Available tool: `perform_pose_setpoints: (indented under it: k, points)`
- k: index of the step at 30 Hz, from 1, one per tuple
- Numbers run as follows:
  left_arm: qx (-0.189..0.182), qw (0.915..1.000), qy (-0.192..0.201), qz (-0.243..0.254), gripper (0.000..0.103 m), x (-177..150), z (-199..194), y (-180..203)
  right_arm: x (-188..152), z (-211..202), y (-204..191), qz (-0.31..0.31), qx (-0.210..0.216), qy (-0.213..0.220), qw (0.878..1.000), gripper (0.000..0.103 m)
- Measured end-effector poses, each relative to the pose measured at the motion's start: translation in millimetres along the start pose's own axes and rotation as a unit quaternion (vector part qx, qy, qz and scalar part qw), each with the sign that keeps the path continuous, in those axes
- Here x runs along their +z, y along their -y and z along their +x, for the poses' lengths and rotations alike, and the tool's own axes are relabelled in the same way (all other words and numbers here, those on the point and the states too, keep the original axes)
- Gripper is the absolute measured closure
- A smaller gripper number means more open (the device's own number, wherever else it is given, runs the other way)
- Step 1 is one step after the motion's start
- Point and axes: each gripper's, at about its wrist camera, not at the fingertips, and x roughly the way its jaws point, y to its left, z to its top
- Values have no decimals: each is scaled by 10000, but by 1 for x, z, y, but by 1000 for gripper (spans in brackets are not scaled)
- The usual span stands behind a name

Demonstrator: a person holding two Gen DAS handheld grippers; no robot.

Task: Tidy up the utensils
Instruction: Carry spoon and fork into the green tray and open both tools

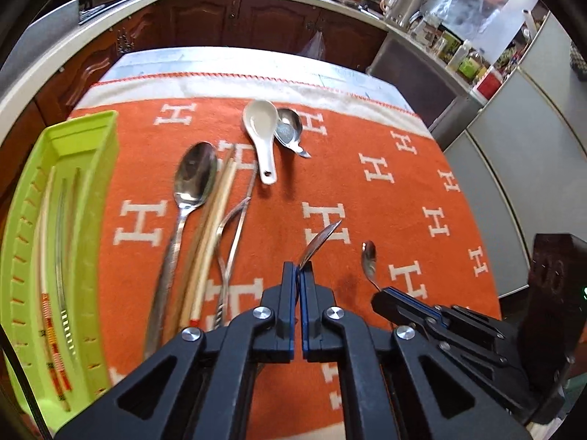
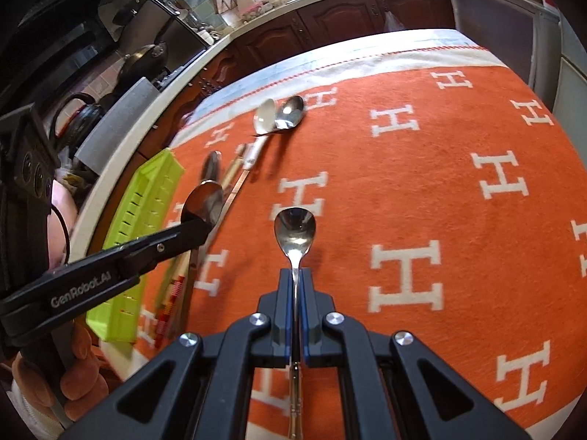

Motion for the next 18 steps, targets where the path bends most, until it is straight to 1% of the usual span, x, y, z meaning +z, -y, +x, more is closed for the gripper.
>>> perform_pose_setpoints:
  k: [4,9,12,14,16,18]
  points:
    - [-76,9996,209,-175,103,-4,-34,-15,8,0,-19,-47,320,-39,9995,100]
    - [4,9980,453,-437,103,-8,-76,-42,16,5,-61,-302,803,-117,9962,100]
    - [232,9954,713,-600,103,-9,-110,-63,20,10,-92,-503,1050,-155,9931,100]
    - [418,9928,855,-733,103,-7,-126,-80,23,15,-109,-533,1233,-207,9907,100]
    - [614,9895,972,-877,103,-2,-137,-99,29,25,-130,-522,1396,-256,9885,100]
    - [742,9861,992,-1104,103,3,-140,-122,35,36,-146,-398,1490,-300,9876,100]
